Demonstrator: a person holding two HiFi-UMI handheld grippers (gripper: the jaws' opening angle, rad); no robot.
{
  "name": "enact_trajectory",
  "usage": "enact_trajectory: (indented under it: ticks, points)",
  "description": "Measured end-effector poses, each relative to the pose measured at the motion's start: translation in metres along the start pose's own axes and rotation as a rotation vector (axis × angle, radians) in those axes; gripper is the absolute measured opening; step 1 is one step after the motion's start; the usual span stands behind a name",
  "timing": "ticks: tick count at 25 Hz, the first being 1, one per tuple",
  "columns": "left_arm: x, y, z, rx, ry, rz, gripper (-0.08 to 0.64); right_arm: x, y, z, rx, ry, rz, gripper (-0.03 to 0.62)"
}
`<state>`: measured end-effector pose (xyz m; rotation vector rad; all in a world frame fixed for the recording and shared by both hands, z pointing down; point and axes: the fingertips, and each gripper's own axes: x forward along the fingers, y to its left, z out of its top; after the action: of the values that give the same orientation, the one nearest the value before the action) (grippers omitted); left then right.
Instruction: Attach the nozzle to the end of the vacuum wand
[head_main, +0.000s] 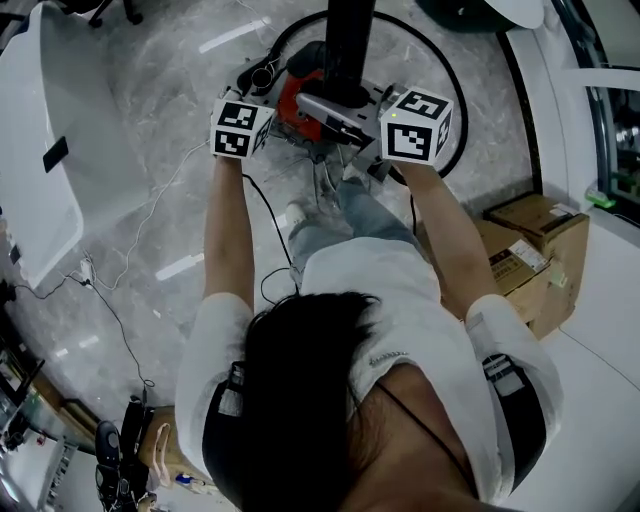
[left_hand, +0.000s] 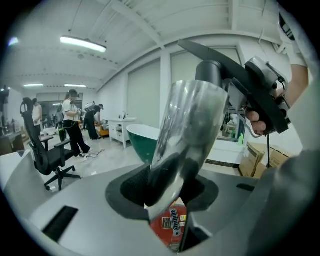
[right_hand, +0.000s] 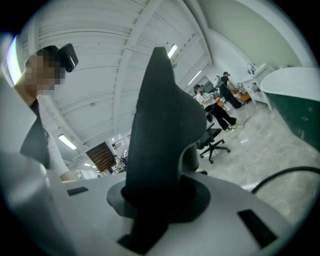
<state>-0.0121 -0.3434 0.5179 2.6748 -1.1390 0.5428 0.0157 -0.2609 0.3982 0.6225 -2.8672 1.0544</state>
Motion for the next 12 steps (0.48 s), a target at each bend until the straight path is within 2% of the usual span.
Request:
enact_trajectory:
  ticks: [3, 6, 12]
  points:
    - [-0.002, 0.006, 0.001, -0.046, -0.037, 0.008, 0.147, 0.015, 0.001, 0.002, 0.058, 0.005, 0.040, 0.089]
    - [-0.005, 0.013, 0.003, -0.077, -0.070, 0.024, 0.153, 0.027, 0.002, 0.007, 0.076, 0.001, 0.068, 0.089]
    - [0.001, 0.008, 0.006, -0.082, -0.096, 0.013, 0.156, 0.039, 0.002, 0.005, 0.079, 0.046, 0.083, 0.089]
